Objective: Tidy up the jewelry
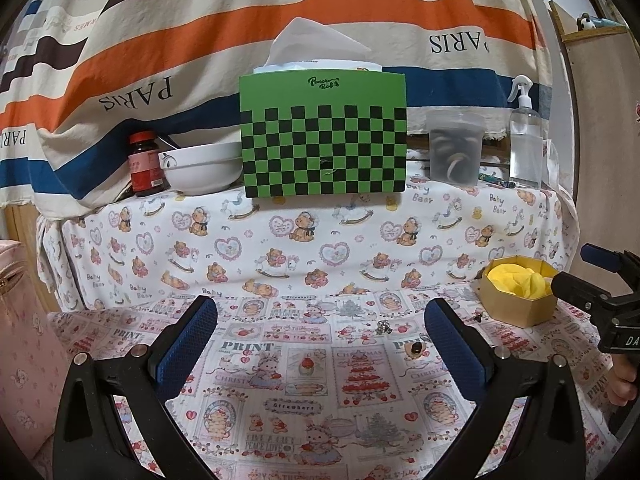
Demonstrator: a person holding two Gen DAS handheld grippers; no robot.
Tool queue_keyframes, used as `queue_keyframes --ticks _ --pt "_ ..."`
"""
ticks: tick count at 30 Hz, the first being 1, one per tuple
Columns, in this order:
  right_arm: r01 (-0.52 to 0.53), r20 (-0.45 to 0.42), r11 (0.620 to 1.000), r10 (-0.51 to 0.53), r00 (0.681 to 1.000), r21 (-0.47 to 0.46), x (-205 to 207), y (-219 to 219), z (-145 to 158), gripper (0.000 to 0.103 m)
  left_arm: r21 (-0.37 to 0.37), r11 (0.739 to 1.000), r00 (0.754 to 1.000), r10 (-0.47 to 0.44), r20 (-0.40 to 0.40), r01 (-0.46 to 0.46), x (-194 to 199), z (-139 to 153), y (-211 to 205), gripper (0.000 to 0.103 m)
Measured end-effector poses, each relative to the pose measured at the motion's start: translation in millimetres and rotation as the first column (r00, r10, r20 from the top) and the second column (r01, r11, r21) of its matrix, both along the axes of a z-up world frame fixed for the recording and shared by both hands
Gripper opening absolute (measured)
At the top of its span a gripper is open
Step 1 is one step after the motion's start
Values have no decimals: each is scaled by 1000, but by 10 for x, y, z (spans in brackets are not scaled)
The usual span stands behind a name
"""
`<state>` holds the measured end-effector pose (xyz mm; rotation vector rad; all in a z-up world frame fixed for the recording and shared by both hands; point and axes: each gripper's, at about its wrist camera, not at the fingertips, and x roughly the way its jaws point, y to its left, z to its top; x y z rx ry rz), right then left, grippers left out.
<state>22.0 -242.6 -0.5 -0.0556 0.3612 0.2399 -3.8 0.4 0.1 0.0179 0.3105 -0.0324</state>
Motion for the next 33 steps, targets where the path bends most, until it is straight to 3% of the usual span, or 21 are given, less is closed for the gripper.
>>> queue_keyframes --ticks 26,33 --pt "-5 -7 1000 5 1000 -9 6 20 -14 103 7 1000 1000 15 -13 -14 28 -9 4 103" --pt "11 -9 1000 -11 1000 -21 -1 28 -16 103 -37 999 993 14 -121 -19 213 -73 77 103"
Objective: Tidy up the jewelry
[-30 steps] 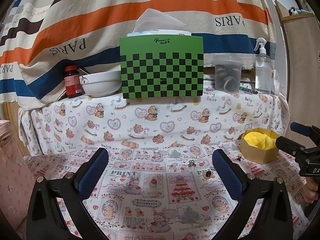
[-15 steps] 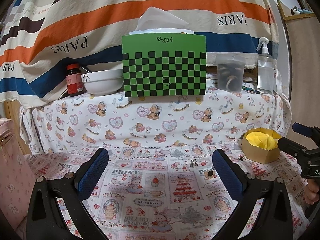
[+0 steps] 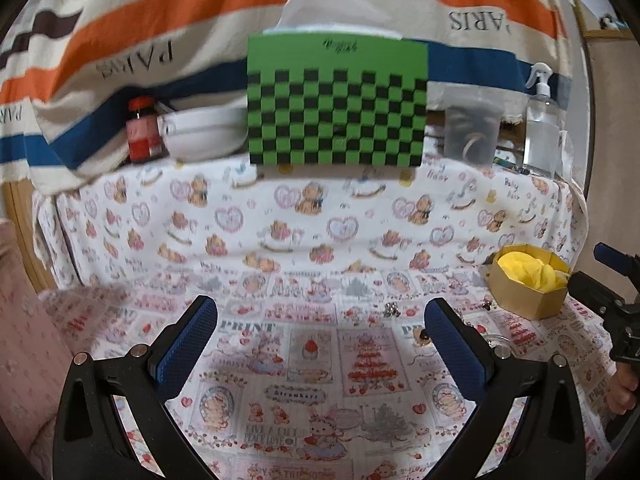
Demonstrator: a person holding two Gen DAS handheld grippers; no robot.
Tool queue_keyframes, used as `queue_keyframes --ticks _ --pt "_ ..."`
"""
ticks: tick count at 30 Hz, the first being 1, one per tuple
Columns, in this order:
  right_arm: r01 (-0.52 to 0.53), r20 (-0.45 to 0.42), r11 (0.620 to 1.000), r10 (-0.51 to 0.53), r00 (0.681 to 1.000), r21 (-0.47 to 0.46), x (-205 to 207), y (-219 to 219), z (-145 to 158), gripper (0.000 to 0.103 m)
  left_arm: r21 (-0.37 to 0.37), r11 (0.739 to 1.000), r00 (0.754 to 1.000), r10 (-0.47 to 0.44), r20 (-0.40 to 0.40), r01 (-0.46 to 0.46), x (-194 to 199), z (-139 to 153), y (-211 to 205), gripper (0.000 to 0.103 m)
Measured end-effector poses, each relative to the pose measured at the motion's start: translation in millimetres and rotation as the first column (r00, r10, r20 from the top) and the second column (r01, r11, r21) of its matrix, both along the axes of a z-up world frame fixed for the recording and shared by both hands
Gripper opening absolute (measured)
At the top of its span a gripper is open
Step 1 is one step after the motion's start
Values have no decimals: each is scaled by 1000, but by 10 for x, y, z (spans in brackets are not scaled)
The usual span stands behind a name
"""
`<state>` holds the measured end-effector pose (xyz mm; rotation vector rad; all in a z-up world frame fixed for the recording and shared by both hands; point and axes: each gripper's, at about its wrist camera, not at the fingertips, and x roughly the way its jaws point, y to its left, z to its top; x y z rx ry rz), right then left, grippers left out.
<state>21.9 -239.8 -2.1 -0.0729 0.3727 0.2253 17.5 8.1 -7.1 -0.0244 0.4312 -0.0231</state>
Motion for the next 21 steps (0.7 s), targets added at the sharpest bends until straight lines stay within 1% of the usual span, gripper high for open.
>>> queue_keyframes --ticks 5,11,14,15,16,17,18,19,21 --pt "2 -5 1000 -2 1000 5 6 -12 1 103 -49 999 999 17 -30 -18 53 -31 102 103" --pt "14 3 1000 -14 1000 19 -3 -42 16 103 -75 997 999 34 -31 -36 44 -35 158 103" --pt "13 -1 1000 -13 1000 22 -1 -49 15 103 -67 997 999 48 -18 -49 14 -18 154 103" --pt "9 -13 1000 -8 1000 24 5 -49 10 103 -50 997 998 57 -14 -57 -1 -12 153 103" --pt "4 -29 1000 -3 1000 23 17 -45 4 103 -17 997 997 81 -3 -81 -21 -2 148 103" --pt "-8 -49 1000 9 999 22 29 -40 -1 103 18 993 993 114 23 -115 -48 16 143 103" --pt "-16 -64 1000 18 998 25 44 -39 -6 102 34 990 990 133 50 -135 -73 35 147 103" --pt "-26 -79 999 28 996 28 55 -36 -15 100 37 990 989 136 66 -138 -87 51 155 103" --pt "-72 -128 997 76 989 34 79 0 -43 98 36 992 991 116 73 -119 -100 74 154 103"
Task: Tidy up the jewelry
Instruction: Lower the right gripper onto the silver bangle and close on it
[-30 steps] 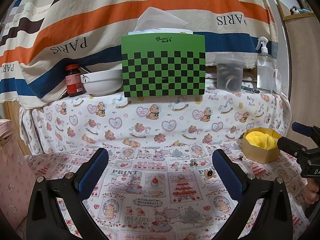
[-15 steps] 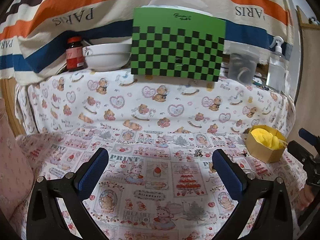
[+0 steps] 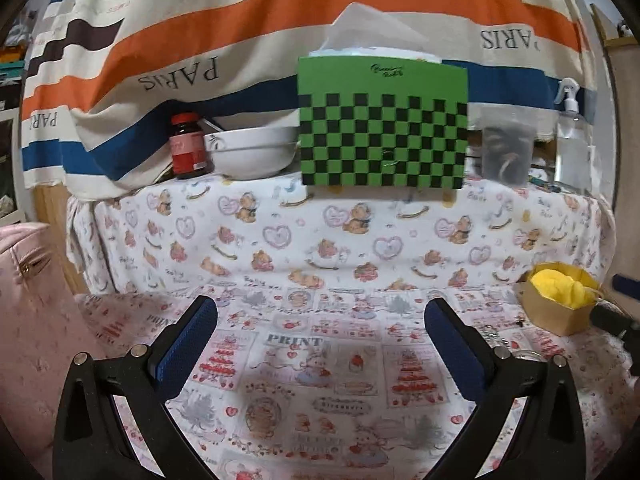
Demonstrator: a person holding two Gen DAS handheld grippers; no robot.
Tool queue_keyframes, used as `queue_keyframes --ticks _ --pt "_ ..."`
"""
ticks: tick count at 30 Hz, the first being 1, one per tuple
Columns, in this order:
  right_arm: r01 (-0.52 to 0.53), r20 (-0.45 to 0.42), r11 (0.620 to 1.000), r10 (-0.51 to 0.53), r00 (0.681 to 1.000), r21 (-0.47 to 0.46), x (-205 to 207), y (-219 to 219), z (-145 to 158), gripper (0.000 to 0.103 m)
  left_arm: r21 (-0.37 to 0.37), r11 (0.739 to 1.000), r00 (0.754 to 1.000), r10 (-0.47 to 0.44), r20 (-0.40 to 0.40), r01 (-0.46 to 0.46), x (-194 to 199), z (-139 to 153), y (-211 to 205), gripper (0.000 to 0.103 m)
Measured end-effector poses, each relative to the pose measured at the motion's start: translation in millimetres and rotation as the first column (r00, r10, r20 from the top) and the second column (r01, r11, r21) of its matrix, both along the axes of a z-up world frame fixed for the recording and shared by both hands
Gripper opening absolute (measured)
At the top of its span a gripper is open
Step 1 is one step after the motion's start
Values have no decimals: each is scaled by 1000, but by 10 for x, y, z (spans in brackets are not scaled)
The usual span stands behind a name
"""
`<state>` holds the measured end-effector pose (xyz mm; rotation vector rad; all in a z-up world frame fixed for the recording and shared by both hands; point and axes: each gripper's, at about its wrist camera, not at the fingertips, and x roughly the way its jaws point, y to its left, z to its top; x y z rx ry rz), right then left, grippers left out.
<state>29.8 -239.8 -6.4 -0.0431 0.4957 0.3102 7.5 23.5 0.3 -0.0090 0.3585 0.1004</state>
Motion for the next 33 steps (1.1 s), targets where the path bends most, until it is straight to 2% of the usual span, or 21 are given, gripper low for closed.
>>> queue_keyframes --ticks 3,5,8,11,16,20,24,27,30,33 --pt "-100 -124 994 93 988 -50 79 170 -111 98 49 999 1000 4 19 -4 -18 1 -75 103" --pt "-134 -177 988 119 977 -76 91 285 -180 97 90 996 1000 4 20 -6 -20 -2 -149 103" --pt "-152 -206 980 122 971 -132 101 456 -247 97 116 993 999 -6 32 2 -53 10 -206 103" --pt "-138 -267 982 100 959 -131 189 518 -319 97 120 993 999 -10 30 6 -62 9 -221 103" --pt "-108 -358 985 53 932 -135 344 547 -479 88 106 994 1000 3 11 -4 -27 -5 -194 103" --pt "-100 -369 978 26 929 -184 355 613 -535 87 97 995 1000 7 -2 -7 -6 -23 -183 103" --pt "-129 -401 979 55 914 -160 395 605 -557 78 97 995 1000 9 1 -9 -4 -26 -182 103" --pt "-152 -412 981 89 907 -124 407 600 -558 66 97 995 1000 14 -1 -14 6 -31 -180 103" --pt "-146 -403 980 80 912 -136 382 628 -540 66 93 996 1000 16 -3 -16 0 -32 -161 103" --pt "-125 -364 978 56 930 -169 306 611 -475 66 91 996 1000 18 -2 -18 -8 -30 -153 103"
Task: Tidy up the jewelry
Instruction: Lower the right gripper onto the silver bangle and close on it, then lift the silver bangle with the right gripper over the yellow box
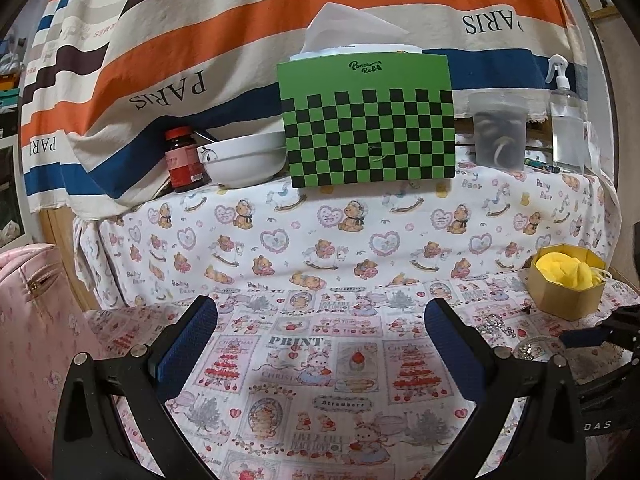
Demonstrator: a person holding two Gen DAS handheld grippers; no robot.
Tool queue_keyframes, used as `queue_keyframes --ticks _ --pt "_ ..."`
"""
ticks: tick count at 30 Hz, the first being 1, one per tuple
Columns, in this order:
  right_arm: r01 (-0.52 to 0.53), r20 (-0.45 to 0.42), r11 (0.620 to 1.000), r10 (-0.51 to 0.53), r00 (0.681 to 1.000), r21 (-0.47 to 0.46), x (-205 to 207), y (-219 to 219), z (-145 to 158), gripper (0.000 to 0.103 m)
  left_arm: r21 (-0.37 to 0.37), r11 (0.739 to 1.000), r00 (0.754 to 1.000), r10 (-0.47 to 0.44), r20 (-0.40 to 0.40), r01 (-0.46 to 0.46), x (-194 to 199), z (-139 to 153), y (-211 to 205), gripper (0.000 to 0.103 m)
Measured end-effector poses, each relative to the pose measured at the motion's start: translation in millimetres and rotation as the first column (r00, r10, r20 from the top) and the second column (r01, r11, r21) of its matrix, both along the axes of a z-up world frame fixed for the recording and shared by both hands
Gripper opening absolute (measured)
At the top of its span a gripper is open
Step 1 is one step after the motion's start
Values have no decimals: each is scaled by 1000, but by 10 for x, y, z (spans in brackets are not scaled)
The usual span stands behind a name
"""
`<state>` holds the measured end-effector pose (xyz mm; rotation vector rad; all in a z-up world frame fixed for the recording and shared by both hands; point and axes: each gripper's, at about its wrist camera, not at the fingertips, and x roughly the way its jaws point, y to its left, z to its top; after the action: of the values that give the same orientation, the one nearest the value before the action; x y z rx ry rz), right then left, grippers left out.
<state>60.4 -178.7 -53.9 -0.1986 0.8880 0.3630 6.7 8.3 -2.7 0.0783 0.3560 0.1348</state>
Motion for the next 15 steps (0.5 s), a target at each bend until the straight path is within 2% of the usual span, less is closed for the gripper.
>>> queue_keyframes --ticks 2,8,15 --pt "20 46 1000 -19 999 -22 -78 -17 57 65 4 1000 1000 1 1 -1 0 1 -2 103" --pt "1 104 1000 -2 995 6 -188 -90 181 65 4 1000 1000 1 -2 -1 -4 9 1 103" --pt "18 95 989 -33 995 147 -165 -379 393 65 -9 1000 1000 5 -12 -6 12 2 24 103"
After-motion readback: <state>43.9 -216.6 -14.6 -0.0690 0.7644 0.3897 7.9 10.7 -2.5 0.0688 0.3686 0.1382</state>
